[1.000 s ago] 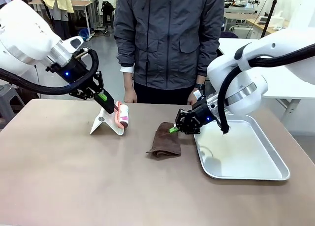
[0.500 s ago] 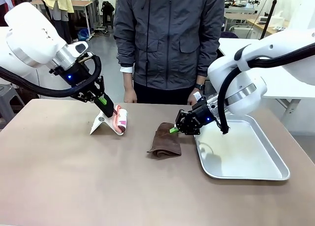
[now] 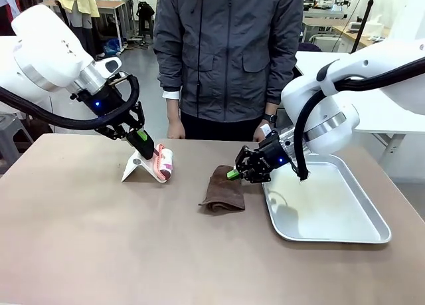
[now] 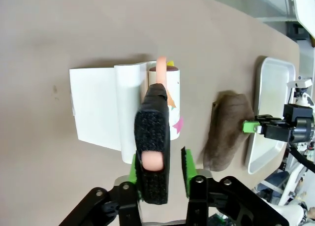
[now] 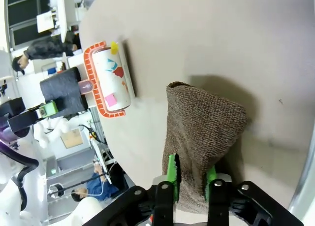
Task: Clean the surface of the table.
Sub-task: Return the Lint Roller and towel to their original positions.
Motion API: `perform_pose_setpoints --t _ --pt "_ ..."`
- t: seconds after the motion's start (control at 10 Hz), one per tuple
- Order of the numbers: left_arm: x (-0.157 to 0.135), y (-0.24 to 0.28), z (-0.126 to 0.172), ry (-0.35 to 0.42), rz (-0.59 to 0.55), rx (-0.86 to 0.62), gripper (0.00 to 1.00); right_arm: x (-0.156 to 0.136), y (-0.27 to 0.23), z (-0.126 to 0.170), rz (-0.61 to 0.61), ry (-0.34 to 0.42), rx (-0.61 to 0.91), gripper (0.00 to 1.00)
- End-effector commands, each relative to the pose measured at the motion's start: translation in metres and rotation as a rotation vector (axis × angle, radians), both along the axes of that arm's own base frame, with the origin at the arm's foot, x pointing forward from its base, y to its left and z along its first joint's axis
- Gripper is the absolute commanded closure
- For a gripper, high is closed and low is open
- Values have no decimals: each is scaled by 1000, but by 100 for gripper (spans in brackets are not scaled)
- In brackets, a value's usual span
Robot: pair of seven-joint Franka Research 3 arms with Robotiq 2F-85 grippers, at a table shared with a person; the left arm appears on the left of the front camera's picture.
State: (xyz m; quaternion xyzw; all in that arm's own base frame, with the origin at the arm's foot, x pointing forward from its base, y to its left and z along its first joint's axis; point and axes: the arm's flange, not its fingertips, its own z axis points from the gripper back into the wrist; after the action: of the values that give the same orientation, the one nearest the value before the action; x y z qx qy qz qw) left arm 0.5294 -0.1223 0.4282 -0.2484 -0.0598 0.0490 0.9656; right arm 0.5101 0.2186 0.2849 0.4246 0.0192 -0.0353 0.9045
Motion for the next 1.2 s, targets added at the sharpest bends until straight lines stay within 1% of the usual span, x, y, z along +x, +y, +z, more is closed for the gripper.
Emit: perform_pose_setpoints --t 0.0,0.1,0.2,0.3,0.4,0.6,0.8,1.0,1.1 --pt "1 5 7 -3 43 5 0 7 0 -1 -1 15 34 0" --pt "-1 9 7 -5 58 -6 0 7 0 -2 -1 17 36 0" --pt "-3 17 8 -9 76 -17 0 7 0 -2 4 20 38 14" --pt "-6 23 9 -13 87 -22 0 7 -1 -2 3 19 35 5" --pt "-11 31 10 -20 99 -24 0 7 -2 -1 -4 10 35 0" --pt "-28 40 14 -43 84 -40 0 5 -1 3 0 -3 16 0" --pt "-54 49 22 -92 50 -77 0 1 -2 15 6 -31 -5 0" --pt "-80 66 29 -142 23 -142 0 -9 -18 32 10 -56 46 0" --pt "-100 78 32 -180 -8 -187 0 -20 -36 43 5 -76 88 0"
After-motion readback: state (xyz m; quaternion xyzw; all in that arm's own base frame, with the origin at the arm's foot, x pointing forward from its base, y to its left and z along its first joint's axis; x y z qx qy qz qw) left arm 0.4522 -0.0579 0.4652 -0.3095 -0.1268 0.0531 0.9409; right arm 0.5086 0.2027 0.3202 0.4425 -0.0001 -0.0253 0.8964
